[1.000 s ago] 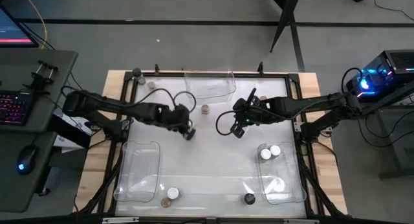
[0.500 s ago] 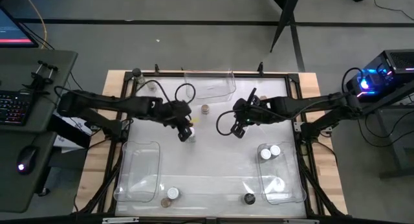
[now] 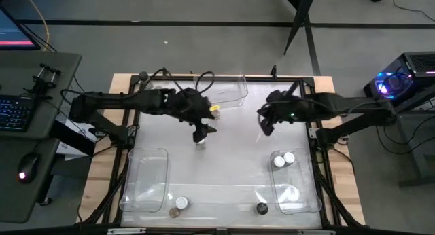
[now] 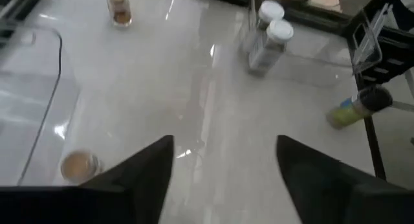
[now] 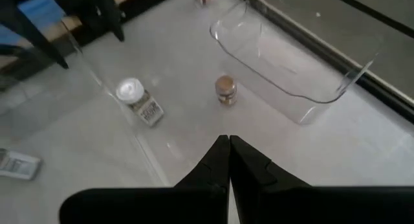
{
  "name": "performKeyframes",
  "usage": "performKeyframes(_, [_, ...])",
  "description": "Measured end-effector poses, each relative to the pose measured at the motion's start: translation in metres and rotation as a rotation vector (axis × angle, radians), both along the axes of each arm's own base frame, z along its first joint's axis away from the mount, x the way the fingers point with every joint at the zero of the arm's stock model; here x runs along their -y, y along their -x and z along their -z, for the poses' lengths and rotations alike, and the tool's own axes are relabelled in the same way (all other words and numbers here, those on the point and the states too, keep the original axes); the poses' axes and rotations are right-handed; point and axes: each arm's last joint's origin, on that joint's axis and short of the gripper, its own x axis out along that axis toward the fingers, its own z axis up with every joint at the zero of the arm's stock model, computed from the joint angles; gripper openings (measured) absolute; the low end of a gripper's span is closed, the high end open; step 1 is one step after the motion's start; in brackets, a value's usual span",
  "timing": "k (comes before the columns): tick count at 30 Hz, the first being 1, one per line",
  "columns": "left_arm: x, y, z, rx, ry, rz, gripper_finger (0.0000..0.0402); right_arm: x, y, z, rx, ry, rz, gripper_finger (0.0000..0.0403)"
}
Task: Sort spices by type
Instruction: Put the white seasoning bottle into the bottom right transparent bin
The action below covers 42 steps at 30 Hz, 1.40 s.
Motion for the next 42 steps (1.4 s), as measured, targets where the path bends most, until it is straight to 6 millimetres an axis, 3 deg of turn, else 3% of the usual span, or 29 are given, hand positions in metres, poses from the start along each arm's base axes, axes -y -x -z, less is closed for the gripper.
performKeyframes(3, [0.000, -0.013, -0.007, 0.001, -0.029, 0.026, 0.0315, 0.001, 0.011, -0.005, 0.010, -0.001, 0.000, 0.0000])
performKeyframes(6, [0.006, -0.022, -0.002, -0.072, -0.072, 0.091, 0.0332, 0.002, 0.019, -0.007, -0.003, 0.004, 0.003, 0.0000])
performKeyframes(13, [0.017, -0.038, 0.048, -0.324, -0.128, 0.164, 0.0335, 0.002, 0.021, -0.001, -0.072, 0.011, 0.006, 0.0000])
performKeyframes(19, [0.009, -0.031, 0.068, -0.527, -0.049, -0.019, 0.0335, 0.002, 0.022, 0.002, -0.114, 0.014, 0.005, 0.0000])
performKeyframes(25, [0.023, -0.025, 0.068, -0.557, -0.066, 0.011, 0.0335, 0.002, 0.024, 0.003, -0.137, 0.020, 0.001, 0.0000])
performKeyframes(29, [0.030, -0.016, 0.085, -0.613, -0.060, 0.038, 0.0335, 0.002, 0.025, 0.004, -0.147, 0.022, 0.000, 0.0000])
performKeyframes(36, [0.022, -0.015, 0.104, -0.502, -0.058, 0.001, 0.0335, 0.002, 0.025, 0.004, -0.150, 0.023, 0.000, 0.0000])
performKeyframes(42, [0.020, -0.014, 0.110, -0.547, -0.072, 0.044, 0.0335, 0.002, 0.025, 0.004, -0.150, 0.023, 0.000, 0.0000])
